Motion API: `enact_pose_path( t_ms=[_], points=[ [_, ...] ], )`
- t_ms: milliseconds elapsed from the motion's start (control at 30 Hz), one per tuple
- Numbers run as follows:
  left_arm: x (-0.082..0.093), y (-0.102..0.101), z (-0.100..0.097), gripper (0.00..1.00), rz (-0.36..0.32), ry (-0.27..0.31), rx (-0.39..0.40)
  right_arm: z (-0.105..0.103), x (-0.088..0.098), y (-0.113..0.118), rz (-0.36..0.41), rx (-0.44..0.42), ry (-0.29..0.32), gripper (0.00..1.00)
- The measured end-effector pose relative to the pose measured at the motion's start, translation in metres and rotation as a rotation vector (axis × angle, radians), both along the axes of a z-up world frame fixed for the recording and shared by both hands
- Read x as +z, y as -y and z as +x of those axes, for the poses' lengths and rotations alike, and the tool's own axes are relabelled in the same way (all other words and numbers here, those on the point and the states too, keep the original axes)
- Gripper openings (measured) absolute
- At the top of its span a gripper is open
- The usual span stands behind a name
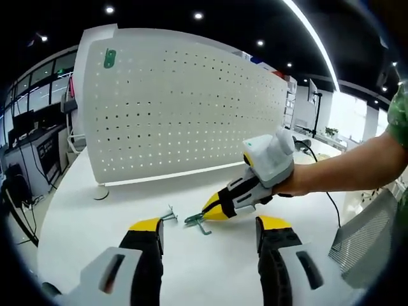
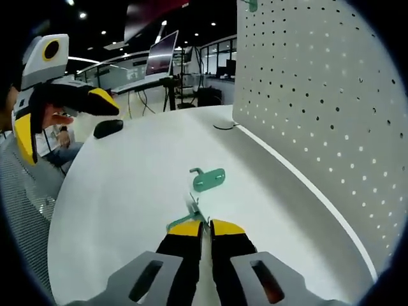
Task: Insert the hook assembly into the mounting plate slot until the hook locks in place.
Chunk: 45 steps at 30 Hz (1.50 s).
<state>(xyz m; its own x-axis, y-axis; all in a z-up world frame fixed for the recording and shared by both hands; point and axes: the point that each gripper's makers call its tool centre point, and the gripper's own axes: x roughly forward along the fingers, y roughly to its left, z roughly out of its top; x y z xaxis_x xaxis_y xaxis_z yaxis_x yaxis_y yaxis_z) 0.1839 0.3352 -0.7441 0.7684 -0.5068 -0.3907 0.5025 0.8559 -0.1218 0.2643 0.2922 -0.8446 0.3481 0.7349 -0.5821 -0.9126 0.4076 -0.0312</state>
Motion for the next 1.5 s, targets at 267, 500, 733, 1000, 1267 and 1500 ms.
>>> enact_pose_path(
  t_ms=[267,500,733,1000,1267,1500],
  points=[
    [0.000,0.001,0.000,0.59,-0.001,0.001,-0.003,-0.001,0.002,0.001,0.010,-0.003,-0.003,0.02],
    [0.000,0.003,-0.001,0.59,0.000,0.001,-0.008,-0.001,0.004,0.002,0.026,-0.030,-0.032,0.01],
    [0.001,0.003,0.000,0.58,0.004,0.004,-0.013,-0.003,0.007,0.004,0.040,-0.047,-0.070,0.00],
    [0.001,0.005,0.000,0.57,0.032,0.016,-0.038,-0.004,0.009,0.007,0.047,-0.066,-0.115,0.00],
    [0.002,0.005,0.002,0.55,0.078,0.040,-0.062,-0.007,0.015,0.008,0.057,-0.081,-0.147,0.00],
    [0.005,0.005,0.003,0.53,0.106,0.068,-0.080,-0.008,0.028,0.010,0.065,-0.094,-0.156,0.00]
  ],
)
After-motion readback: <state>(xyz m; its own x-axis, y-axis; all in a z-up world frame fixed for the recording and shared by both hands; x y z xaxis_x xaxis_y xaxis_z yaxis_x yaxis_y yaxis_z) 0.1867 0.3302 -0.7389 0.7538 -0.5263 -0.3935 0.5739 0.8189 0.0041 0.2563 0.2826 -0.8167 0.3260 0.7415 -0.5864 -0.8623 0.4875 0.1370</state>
